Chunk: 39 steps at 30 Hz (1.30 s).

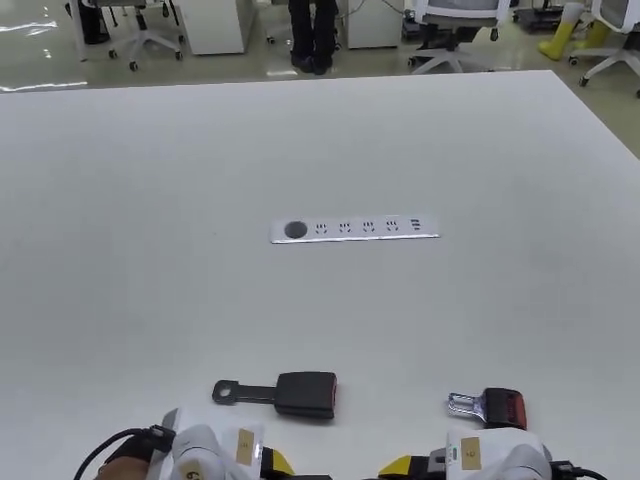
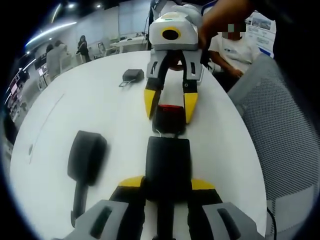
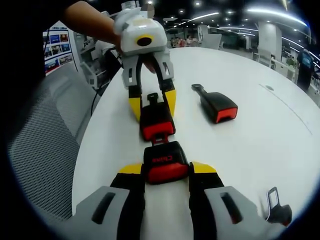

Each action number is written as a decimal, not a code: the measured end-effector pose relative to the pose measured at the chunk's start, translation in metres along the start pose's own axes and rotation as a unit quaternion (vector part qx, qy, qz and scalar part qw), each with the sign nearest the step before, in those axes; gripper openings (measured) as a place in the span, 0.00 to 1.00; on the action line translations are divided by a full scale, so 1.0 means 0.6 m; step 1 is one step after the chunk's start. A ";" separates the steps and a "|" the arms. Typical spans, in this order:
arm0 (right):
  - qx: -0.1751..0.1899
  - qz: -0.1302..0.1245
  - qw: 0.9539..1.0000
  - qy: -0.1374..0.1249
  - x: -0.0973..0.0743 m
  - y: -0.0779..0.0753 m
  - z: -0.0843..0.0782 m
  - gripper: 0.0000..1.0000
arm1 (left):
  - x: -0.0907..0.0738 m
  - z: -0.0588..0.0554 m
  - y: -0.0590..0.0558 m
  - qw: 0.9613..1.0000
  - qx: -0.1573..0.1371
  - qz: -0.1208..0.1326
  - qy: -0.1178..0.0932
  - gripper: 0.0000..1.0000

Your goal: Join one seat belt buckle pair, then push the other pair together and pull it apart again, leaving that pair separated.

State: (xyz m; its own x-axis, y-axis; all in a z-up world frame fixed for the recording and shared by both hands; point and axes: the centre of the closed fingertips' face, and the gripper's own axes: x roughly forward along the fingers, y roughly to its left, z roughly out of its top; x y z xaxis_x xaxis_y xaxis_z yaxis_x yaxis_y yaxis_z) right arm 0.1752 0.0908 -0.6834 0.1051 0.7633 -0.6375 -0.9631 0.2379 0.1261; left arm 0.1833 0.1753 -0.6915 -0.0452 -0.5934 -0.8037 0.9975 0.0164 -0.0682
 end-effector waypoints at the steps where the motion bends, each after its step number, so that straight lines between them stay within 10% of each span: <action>1: 0.000 0.000 1.000 -0.001 0.004 -0.001 0.002 0.32 | 0.000 0.000 0.000 1.000 0.001 -0.001 0.000 0.32; 14: 0.015 -0.007 1.000 0.006 0.025 0.001 0.005 0.32 | -0.003 -0.011 -0.006 1.000 -0.002 -0.003 0.020 0.32; 39: -0.022 0.005 1.000 -0.001 0.038 -0.006 0.023 0.32 | -0.005 -0.004 0.002 0.999 -0.005 -0.008 -0.045 0.32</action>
State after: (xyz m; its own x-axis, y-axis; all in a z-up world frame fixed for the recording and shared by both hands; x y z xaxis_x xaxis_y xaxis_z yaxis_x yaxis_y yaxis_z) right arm 0.1845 0.1156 -0.6878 0.0962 0.7662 -0.6354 -0.9741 0.2036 0.0980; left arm 0.1844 0.1790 -0.6903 -0.0550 -0.6635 -0.7461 0.9962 0.0140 -0.0859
